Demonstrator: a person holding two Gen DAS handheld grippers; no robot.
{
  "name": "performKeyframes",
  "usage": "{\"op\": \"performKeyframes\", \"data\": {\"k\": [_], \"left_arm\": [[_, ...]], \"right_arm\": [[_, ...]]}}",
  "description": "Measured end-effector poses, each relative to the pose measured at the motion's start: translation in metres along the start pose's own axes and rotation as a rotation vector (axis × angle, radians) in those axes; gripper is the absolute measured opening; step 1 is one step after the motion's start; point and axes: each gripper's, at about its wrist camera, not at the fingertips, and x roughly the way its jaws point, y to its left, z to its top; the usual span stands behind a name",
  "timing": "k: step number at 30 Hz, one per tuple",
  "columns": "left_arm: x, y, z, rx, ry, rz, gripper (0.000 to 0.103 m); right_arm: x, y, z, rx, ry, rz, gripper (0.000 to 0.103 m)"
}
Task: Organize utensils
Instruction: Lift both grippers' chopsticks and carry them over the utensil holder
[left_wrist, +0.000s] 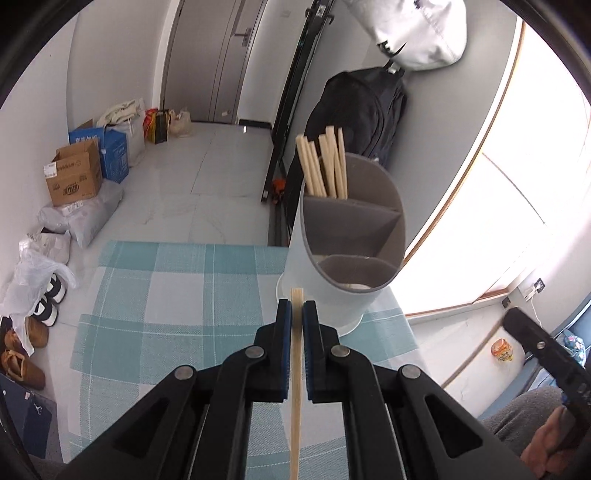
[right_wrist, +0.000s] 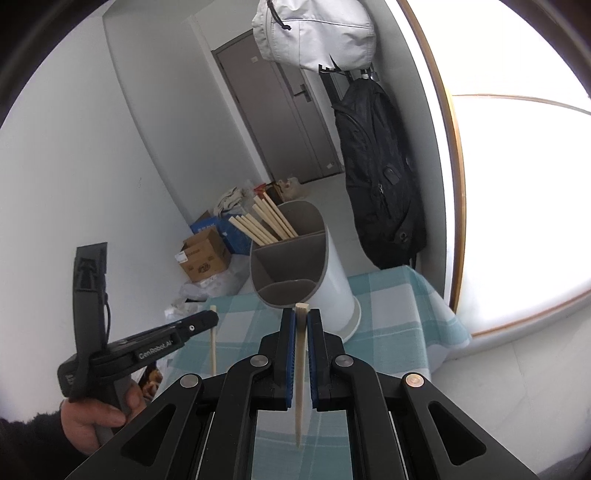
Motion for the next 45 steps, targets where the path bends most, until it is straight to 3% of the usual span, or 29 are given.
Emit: {"op": "performKeyframes", "data": {"k": [10,18,24,31,38,45], "left_arm": [[-0.02,0.003,0.031,-0.072,-0.133,-0.059,0.002],[-0.043,-0.017,0.079,-0.05,-0.288,-0.094,0.002],[-0.029,-0.034,0.131,-0.054,-0.297,-0.138,0.002],[-0.013,-0.053,0.184,-0.028,-0.396,-0.142,0.002],[0.014,-0.045,0.194,-0.028,-0.419,-0.133,0.002],[0.043,-0.037,0.191,-0.024,-0.382,-0.11,0.002]], "right_arm": [[-0.003,0.019,0.015,-0.039,-0.02,0.015,0.005],[-0.025,0.04,0.07,-0.076,-0.085,0.037,0.005],[-0.026,0.04,0.126,-0.09,-0.105,0.036,0.005],[-0.011,0.032,0.179,-0.106,-0.139,0.013,0.005],[0.018,0.03,0.215,-0.143,-0.166,-0.002,0.005],[0.054,0.017,0.225,-0.133,-0.147,-0.008,0.005]]}}
